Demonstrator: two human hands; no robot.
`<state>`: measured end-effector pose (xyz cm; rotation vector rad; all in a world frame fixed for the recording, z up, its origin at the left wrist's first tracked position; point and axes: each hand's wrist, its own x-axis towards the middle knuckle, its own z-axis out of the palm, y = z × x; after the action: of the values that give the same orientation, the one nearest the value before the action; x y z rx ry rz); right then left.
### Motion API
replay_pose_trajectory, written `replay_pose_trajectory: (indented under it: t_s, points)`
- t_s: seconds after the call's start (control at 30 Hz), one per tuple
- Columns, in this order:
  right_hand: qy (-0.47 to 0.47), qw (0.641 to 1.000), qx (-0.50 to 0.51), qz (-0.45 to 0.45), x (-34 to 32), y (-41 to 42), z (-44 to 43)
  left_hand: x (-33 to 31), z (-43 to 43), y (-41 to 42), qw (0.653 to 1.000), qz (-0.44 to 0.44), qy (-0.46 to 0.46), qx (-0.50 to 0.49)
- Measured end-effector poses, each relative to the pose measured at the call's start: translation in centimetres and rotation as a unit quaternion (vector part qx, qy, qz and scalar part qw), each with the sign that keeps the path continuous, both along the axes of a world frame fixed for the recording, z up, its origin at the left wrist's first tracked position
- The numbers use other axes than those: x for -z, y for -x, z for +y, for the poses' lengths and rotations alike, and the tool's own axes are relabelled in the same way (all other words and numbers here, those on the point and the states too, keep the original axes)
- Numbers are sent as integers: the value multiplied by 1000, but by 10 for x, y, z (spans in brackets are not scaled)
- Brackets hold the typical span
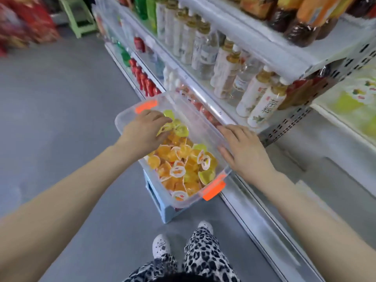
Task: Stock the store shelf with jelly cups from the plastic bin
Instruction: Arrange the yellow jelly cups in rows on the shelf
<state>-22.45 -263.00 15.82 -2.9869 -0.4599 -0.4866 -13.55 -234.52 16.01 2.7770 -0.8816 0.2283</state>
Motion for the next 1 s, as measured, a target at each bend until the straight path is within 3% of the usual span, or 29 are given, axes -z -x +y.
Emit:
replay_pose_trajectory:
  t_s: [0.13, 0.27, 0.47, 0.8, 1.0]
  points:
    - [-1, 992, -39, 119, 36, -46, 29, 38, 36, -2, 991, 95, 3, -91]
    - [57, 975, -67, 205, 64, -105, 54, 62, 34, -10, 978, 161, -2, -136]
    - [128, 944, -23, 302, 100, -177, 93, 87, 25, -21, 975, 160, -2, -155]
    - [192, 936, -46, 291, 131, -194, 97, 98, 24, -30, 971, 174, -62, -150]
    - [155, 955, -48, 250, 117, -181, 98, 109, 16, -77, 961, 191, -77, -185]
